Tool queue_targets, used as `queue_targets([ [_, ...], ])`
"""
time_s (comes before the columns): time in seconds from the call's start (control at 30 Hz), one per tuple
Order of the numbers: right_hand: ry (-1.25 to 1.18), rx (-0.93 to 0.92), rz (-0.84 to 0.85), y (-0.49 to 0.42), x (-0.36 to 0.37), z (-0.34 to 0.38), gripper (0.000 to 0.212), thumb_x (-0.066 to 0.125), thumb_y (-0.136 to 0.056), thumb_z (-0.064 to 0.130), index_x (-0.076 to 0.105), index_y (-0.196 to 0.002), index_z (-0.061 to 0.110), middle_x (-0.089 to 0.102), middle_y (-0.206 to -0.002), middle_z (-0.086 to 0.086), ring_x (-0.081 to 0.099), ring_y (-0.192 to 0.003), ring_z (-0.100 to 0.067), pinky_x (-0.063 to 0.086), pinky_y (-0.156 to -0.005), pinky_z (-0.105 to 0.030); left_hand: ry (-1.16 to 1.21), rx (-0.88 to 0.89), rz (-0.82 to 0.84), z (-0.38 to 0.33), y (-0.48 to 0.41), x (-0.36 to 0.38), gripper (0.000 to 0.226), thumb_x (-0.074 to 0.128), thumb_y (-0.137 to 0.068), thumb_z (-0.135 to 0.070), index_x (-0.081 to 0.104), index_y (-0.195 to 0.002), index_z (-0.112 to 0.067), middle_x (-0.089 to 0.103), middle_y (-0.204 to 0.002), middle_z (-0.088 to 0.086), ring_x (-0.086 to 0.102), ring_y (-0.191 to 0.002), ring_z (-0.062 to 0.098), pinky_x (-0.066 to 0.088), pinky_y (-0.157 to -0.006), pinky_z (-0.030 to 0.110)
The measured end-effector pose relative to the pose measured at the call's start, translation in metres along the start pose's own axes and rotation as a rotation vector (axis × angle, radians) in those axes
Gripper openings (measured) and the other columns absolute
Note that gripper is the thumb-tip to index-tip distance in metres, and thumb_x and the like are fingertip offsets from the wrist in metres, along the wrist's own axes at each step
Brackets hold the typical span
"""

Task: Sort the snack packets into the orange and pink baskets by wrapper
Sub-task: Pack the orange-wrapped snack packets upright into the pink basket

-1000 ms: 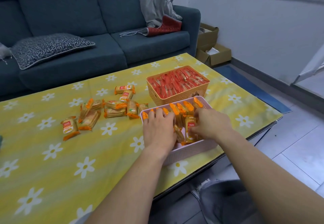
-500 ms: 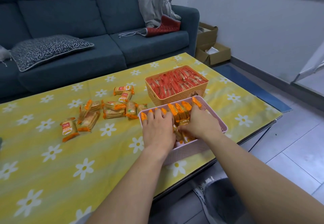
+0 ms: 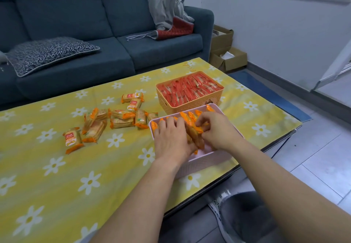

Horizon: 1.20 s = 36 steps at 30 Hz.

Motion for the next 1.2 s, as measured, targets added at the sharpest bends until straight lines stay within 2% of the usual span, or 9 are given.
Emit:
queue_targets([
  [0.3,0.176,0.122,-0.072,-0.012,-0.023,-0.014,0.015,0.058,-0.075,-0.001,0.067,-0.079,0.011,0.069,-0.079,-0.004,0.064,-0.074,-0.022,0.055,-0.068,-0.034,0.058,0.05,0.012,0.003,0.001,-0.004,0.034,0.07,-0.084,-0.039,0.055,-0.114,-0.038,0.045,-0.116,-0.006,0.04,-0.111,0.023,0.033,-0.088,0.034],
  [0.37,0.38,0.209,0.002,-0.012,-0.028,-0.02,0.003,0.061,-0.075,0.006,0.061,-0.072,0.008,0.064,-0.072,-0.008,0.063,-0.071,-0.029,0.053,-0.057,-0.036,0.059,0.043,0.012,0.001,0.001,-0.005,0.032,0.069,-0.084,-0.038,0.056,-0.113,-0.038,0.045,-0.115,-0.006,0.04,-0.11,0.023,0.034,-0.089,0.035],
  [0.43,0.495,0.311,0.16,-0.007,-0.018,-0.018,0.021,0.068,-0.079,0.021,0.051,-0.072,0.012,0.056,-0.072,-0.006,0.06,-0.072,-0.029,0.047,-0.055,-0.032,0.061,0.042,0.011,-0.001,0.001,-0.006,0.031,0.069,-0.084,-0.037,0.056,-0.112,-0.038,0.045,-0.114,-0.005,0.04,-0.11,0.023,0.035,-0.09,0.035],
  [0.53,0.527,0.356,0.2,-0.006,0.0,-0.011,0.026,0.076,-0.077,0.032,0.06,-0.092,0.018,0.062,-0.093,-0.006,0.066,-0.09,-0.029,0.054,-0.07,-0.035,0.066,0.041,0.001,-0.002,0.002,-0.006,0.03,0.069,-0.085,-0.037,0.056,-0.112,-0.037,0.045,-0.114,-0.005,0.04,-0.109,0.023,0.036,-0.091,0.035],
  [0.67,0.538,0.373,0.137,-0.009,0.009,-0.017,0.031,0.061,-0.088,0.015,0.064,-0.118,0.008,0.064,-0.123,-0.014,0.064,-0.11,-0.035,0.057,-0.085,-0.047,0.082,0.037,0.004,-0.003,0.003,-0.006,0.03,0.069,-0.085,-0.036,0.056,-0.112,-0.036,0.044,-0.113,-0.005,0.04,-0.108,0.023,0.037,-0.092,0.035],
  [0.83,0.343,0.345,0.19,-0.005,-0.01,-0.011,0.024,0.074,-0.074,0.03,0.059,-0.084,0.015,0.07,-0.085,-0.006,0.068,-0.081,-0.026,0.051,-0.061,-0.033,0.086,0.033,0.011,-0.002,0.003,-0.006,0.03,0.069,-0.085,-0.037,0.056,-0.113,-0.036,0.045,-0.114,-0.005,0.04,-0.11,0.023,0.037,-0.092,0.035],
  [0.97,-0.078,0.328,0.17,0.004,-0.022,-0.007,0.044,0.08,-0.066,0.014,0.058,-0.103,0.011,0.072,-0.079,-0.011,0.073,-0.066,-0.025,0.062,-0.057,-0.043,0.085,0.027,0.018,-0.002,0.002,-0.006,0.032,0.068,-0.086,-0.037,0.056,-0.116,-0.035,0.046,-0.116,-0.004,0.04,-0.111,0.024,0.037,-0.092,0.036],
  [1.1,-0.034,0.27,0.045,0.001,-0.02,-0.005,0.082,0.088,-0.068,0.031,0.045,-0.138,0.028,0.07,-0.074,-0.002,0.069,-0.056,-0.02,0.053,-0.041,-0.03,0.081,0.022,0.027,-0.003,0.003,-0.009,0.035,0.067,-0.086,-0.035,0.056,-0.119,-0.034,0.046,-0.118,-0.003,0.04,-0.112,0.024,0.037,-0.092,0.036],
  [1.2,0.084,0.26,0.058,-0.003,-0.015,-0.003,0.054,0.086,-0.072,0.042,0.062,-0.113,0.017,0.069,-0.067,0.001,0.068,-0.056,-0.02,0.057,-0.05,-0.035,0.082,0.019,0.026,-0.003,0.003,-0.008,0.035,0.067,-0.087,-0.035,0.055,-0.119,-0.034,0.047,-0.119,-0.003,0.04,-0.113,0.025,0.037,-0.093,0.036],
])
Point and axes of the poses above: each hand's wrist, its own y-axis away from the middle knuckle, its own x-axis out of the palm, z = x × y, the point moved 1 cm from there along -y, towards the middle knuckle
